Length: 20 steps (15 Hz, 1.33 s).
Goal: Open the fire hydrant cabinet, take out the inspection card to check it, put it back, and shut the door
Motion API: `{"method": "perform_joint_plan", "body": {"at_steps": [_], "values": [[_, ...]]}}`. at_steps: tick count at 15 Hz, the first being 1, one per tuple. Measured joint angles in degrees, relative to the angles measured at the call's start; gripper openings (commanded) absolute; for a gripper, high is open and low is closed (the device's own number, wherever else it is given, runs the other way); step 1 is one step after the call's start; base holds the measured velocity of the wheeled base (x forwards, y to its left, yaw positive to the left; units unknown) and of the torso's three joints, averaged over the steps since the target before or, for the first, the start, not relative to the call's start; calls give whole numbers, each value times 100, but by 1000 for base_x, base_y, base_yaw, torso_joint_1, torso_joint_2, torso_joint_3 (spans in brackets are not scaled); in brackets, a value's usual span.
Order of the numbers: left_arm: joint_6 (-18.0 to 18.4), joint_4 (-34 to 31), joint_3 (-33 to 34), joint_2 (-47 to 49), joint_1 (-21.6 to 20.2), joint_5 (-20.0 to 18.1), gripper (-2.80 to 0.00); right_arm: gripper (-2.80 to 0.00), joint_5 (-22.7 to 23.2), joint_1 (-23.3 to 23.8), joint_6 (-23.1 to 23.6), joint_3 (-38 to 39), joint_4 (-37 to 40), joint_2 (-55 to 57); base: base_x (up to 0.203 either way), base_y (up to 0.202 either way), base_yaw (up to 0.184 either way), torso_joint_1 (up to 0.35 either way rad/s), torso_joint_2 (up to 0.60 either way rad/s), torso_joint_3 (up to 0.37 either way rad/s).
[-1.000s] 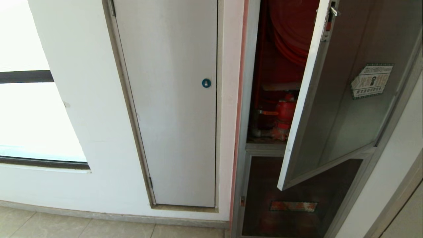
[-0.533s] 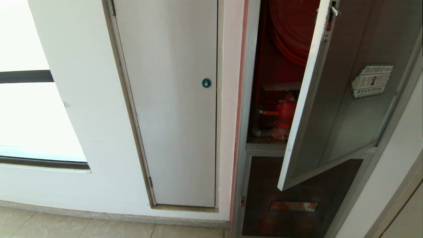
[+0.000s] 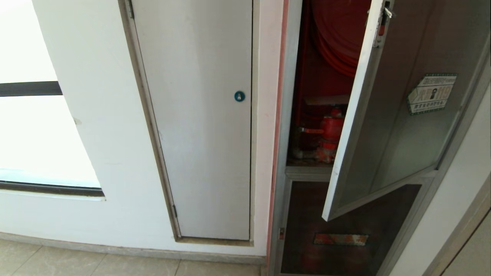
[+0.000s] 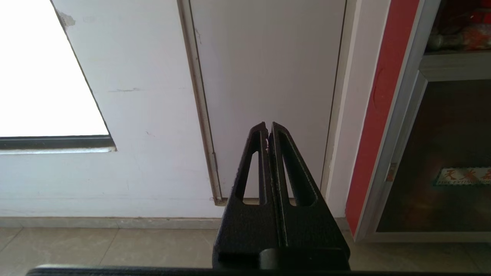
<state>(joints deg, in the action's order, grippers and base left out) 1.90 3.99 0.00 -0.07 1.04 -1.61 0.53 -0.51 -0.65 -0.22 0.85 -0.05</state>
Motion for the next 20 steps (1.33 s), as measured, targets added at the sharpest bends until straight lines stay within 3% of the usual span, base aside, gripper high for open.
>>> {"method": "perform_joint_plan", "body": {"at_steps": [3,7,14,17,20], "values": [[0,5,0,0,0,1,-280,-280,-57,0,-39,-174,130,5,0,0,0,0,0,0],[0,-2,0,0,0,1,-280,-280,59,-1,-47,-1457,767,449,0,0,0,0,0,0],[2,-7,0,0,0,1,-280,-280,1880,-49,-21,-3599,809,3614,0,0,0,0,0,0],[0,-2,0,0,0,4,-280,-280,2253,-389,-28,-4651,501,5261,0,0,0,0,0,0],[2,-3,0,0,0,1,-280,-280,1826,-1354,-210,-5395,62,6513,0,0,0,0,0,0]]}}
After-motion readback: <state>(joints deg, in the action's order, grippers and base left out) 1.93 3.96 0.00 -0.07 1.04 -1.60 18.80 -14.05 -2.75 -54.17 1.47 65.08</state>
